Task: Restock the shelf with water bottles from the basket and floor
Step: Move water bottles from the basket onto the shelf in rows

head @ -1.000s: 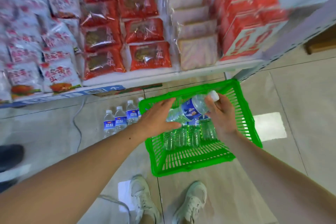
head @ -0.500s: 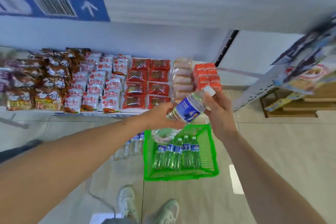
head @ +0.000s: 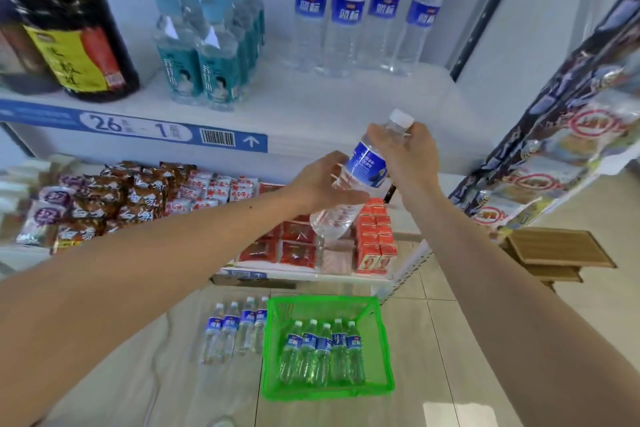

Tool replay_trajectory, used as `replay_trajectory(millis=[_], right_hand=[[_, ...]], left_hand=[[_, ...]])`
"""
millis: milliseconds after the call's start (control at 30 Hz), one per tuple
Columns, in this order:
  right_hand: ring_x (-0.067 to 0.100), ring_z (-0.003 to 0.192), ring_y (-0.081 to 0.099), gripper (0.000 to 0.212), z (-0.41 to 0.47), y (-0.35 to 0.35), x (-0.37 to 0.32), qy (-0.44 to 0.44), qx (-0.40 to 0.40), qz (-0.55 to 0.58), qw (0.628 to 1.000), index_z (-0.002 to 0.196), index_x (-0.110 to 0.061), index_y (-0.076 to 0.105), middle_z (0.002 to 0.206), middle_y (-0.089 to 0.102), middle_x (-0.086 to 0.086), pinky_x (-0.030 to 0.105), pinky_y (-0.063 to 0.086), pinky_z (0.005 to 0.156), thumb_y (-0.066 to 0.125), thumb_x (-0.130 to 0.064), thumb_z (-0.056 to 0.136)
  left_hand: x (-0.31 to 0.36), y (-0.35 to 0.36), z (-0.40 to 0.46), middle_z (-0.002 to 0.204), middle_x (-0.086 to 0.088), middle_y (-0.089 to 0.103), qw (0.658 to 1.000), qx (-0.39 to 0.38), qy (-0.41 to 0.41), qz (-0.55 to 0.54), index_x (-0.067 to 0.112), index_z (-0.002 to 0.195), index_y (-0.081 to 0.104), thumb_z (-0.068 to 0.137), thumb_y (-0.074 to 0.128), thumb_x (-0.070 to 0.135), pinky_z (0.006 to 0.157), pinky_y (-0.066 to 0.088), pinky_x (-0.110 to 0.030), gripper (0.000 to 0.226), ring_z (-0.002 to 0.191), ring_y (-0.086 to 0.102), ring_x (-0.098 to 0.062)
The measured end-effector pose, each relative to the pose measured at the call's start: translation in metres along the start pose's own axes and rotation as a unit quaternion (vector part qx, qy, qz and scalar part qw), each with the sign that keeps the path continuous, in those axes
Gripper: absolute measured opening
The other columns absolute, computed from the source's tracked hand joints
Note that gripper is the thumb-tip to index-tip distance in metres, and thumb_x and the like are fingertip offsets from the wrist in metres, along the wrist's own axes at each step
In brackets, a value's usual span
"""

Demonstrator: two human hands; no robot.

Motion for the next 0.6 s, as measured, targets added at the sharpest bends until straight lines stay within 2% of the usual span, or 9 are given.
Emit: replay_trajectory(millis=[133, 233, 300, 400, 433, 533, 600], right_hand=[[0.010, 0.090, 0.064, 0.043, 0.012, -0.010, -0.050, -0.039, -0.019, 0.015, 0.999, 0.117, -0.014, 0.053, 0.106, 0.064, -0.003, 0.030, 0.055, 0.075, 0.069, -0.034, 0.081], [0.016, 0.100, 0.065, 0.029, 0.023, -0.012, -0.078, -0.054, -0.048, 0.051, 0.996, 0.112, -0.020, 0.053, 0.110, 0.064, -0.002, 0.040, 0.055, 0.088, 0.066, -0.028, 0.086], [0.018, 0.102, 0.066, 0.026, 0.031, -0.013, -0.093, -0.065, -0.061, 0.076, 0.993, 0.111, -0.020, 0.055, 0.113, 0.066, 0.002, 0.043, 0.054, 0.091, 0.065, -0.025, 0.088], [0.019, 0.102, 0.067, 0.042, 0.047, -0.013, -0.111, -0.066, -0.076, 0.100, 0.990, 0.122, -0.015, 0.055, 0.116, 0.067, 0.003, 0.041, 0.055, 0.090, 0.065, -0.030, 0.084], [0.018, 0.100, 0.068, 0.041, 0.053, -0.014, -0.116, -0.067, -0.076, 0.099, 0.990, 0.120, -0.015, 0.057, 0.114, 0.068, 0.003, 0.041, 0.055, 0.090, 0.065, -0.031, 0.084], [0.015, 0.091, 0.069, 0.028, 0.073, -0.018, -0.133, -0.076, -0.049, 0.046, 0.995, 0.100, -0.017, 0.066, 0.101, 0.071, 0.002, 0.042, 0.055, 0.087, 0.066, -0.039, 0.083], [0.017, 0.085, 0.071, 0.040, 0.093, -0.025, -0.142, -0.089, -0.002, 0.009, 0.996, 0.087, -0.013, 0.070, 0.089, 0.073, 0.005, 0.045, 0.057, 0.080, 0.070, -0.050, 0.073]], left_hand=[[0.035, -0.037, 0.007, 0.103, 0.005, 0.067, 0.996, -0.030, 0.066, -0.045, 0.024, 0.114, 0.054, 0.074, 0.078, 0.031, 0.088, 0.054, -0.035, 0.046, 0.091, 0.064, -0.013], [0.054, -0.059, 0.013, 0.106, 0.007, 0.068, 0.990, -0.067, 0.084, -0.087, 0.027, 0.111, 0.057, 0.081, 0.073, 0.024, 0.089, 0.052, -0.029, 0.034, 0.096, 0.064, -0.009], [0.065, -0.071, 0.018, 0.109, 0.007, 0.067, 0.987, -0.077, 0.084, -0.109, 0.025, 0.116, 0.057, 0.082, 0.072, 0.025, 0.088, 0.052, -0.025, 0.037, 0.100, 0.064, -0.007], [0.079, -0.085, 0.033, 0.106, 0.005, 0.069, 0.986, -0.037, 0.090, -0.135, 0.019, 0.120, 0.056, 0.078, 0.077, 0.022, 0.080, 0.052, -0.019, 0.047, 0.095, 0.066, -0.006], [0.083, -0.088, 0.039, 0.105, 0.003, 0.069, 0.986, -0.020, 0.094, -0.137, 0.019, 0.119, 0.056, 0.076, 0.078, 0.022, 0.081, 0.052, -0.021, 0.048, 0.095, 0.066, -0.008], [0.093, -0.095, 0.060, 0.103, 0.003, 0.068, 0.986, 0.037, 0.101, -0.128, 0.020, 0.115, 0.055, 0.071, 0.082, 0.025, 0.084, 0.054, -0.027, 0.052, 0.092, 0.066, -0.011], [0.098, -0.098, 0.076, 0.103, 0.007, 0.067, 0.988, 0.075, 0.105, -0.088, 0.021, 0.117, 0.053, 0.068, 0.083, 0.031, 0.085, 0.053, -0.028, 0.058, 0.092, 0.065, -0.009]])
Point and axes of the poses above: each hand's wrist, its own z-axis towards the middle knuckle, its own y-axis out of the palm, x = y × z, the point moved 5 cm from there along z, towards the middle knuckle
